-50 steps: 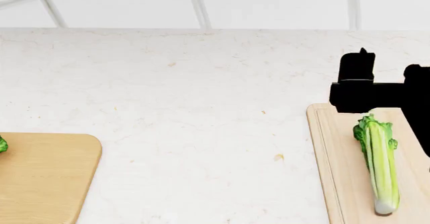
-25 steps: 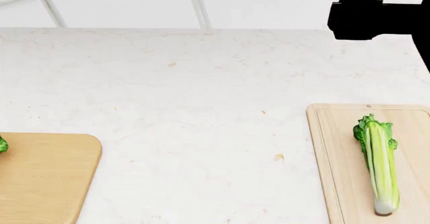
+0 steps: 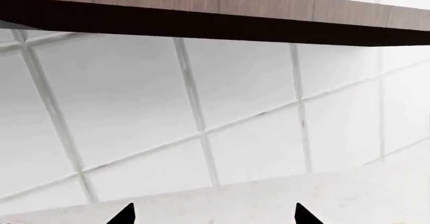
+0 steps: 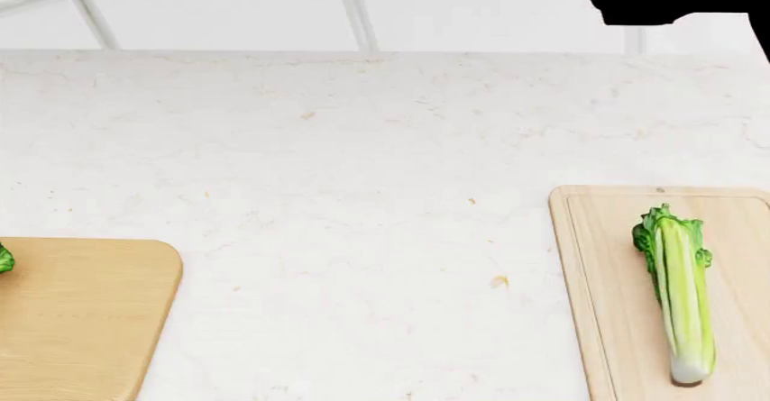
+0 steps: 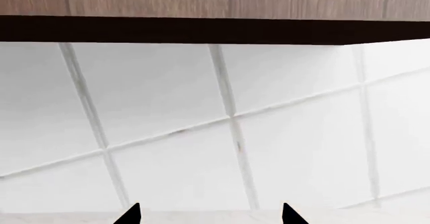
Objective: Place the celery and the celery on separate cutting boards.
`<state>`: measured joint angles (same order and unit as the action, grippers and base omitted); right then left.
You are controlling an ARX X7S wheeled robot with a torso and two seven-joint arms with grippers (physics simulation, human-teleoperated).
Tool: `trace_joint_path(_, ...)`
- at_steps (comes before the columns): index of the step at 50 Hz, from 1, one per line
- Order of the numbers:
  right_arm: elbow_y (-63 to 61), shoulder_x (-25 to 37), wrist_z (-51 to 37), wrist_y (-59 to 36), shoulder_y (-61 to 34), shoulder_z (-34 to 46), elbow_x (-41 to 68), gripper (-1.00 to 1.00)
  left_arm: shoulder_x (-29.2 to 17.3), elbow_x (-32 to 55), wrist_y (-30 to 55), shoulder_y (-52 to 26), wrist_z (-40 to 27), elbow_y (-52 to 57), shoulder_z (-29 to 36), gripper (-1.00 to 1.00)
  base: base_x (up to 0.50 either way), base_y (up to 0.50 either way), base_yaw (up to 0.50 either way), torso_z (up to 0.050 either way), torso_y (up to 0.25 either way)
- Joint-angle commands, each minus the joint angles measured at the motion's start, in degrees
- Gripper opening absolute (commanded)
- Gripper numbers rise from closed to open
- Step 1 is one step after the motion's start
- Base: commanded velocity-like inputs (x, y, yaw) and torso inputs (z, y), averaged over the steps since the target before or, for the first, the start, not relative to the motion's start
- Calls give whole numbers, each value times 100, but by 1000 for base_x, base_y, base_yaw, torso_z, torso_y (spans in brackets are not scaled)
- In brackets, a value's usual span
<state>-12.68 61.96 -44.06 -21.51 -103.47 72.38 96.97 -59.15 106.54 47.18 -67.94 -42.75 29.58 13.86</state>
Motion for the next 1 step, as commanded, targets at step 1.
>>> trace_joint_path(1, 68, -39, 134, -25, -25, -45, 9, 100, 32, 48, -43, -108, -86, 15, 112, 100, 0, 0, 0, 0, 0)
